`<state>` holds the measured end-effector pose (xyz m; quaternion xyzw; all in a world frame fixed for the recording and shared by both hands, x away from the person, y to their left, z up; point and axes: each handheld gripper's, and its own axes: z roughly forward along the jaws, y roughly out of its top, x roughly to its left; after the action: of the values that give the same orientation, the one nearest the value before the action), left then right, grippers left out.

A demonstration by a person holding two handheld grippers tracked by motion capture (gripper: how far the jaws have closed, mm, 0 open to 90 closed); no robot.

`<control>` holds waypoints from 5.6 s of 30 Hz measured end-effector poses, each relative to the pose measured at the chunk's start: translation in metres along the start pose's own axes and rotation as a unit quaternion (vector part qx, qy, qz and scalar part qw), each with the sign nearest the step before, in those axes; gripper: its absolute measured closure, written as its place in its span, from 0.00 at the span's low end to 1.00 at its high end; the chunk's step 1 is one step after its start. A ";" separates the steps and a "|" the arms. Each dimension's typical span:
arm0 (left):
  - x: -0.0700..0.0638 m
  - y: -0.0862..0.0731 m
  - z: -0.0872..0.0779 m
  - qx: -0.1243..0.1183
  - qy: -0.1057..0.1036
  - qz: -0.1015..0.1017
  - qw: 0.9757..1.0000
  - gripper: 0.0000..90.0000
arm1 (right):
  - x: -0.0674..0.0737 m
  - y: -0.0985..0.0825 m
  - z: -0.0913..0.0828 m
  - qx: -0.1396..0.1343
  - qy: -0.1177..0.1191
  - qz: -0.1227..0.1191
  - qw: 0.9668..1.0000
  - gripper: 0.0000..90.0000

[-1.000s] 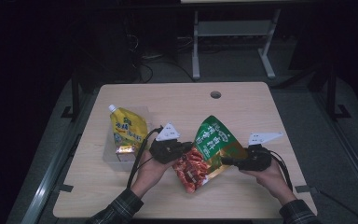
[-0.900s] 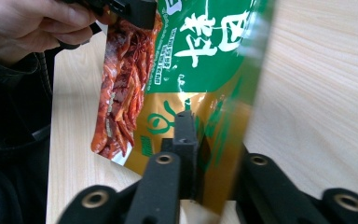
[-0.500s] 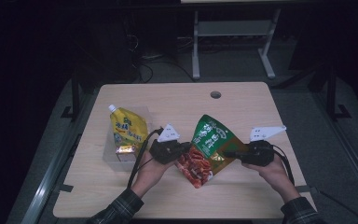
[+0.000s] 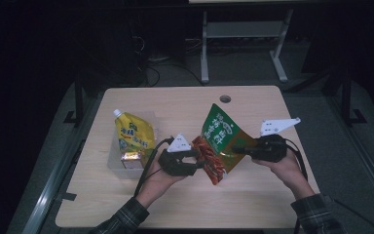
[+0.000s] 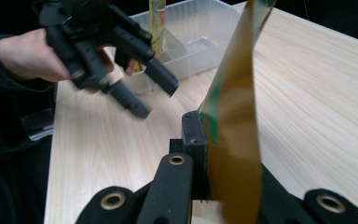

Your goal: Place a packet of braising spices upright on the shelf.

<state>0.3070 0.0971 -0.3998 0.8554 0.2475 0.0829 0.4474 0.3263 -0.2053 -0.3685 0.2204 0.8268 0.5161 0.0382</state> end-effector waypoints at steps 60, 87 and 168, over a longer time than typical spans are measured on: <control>-0.022 -0.068 -0.016 0.081 -0.077 0.039 0.993 0.17 | -0.021 0.154 0.102 0.008 0.022 -0.069 0.997 1.00; -0.021 -0.069 -0.014 0.080 -0.080 0.042 0.993 0.17 | -0.019 0.200 0.187 -0.001 0.041 -0.056 0.998 1.00; -0.013 -0.069 -0.016 0.090 -0.073 0.045 0.992 0.17 | -0.021 0.070 0.107 0.044 -0.065 -0.008 0.997 0.34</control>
<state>0.2658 0.1350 -0.4455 0.9062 0.1820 0.0176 0.3812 0.3987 -0.0982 -0.3606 0.2486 0.8464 0.4630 0.0862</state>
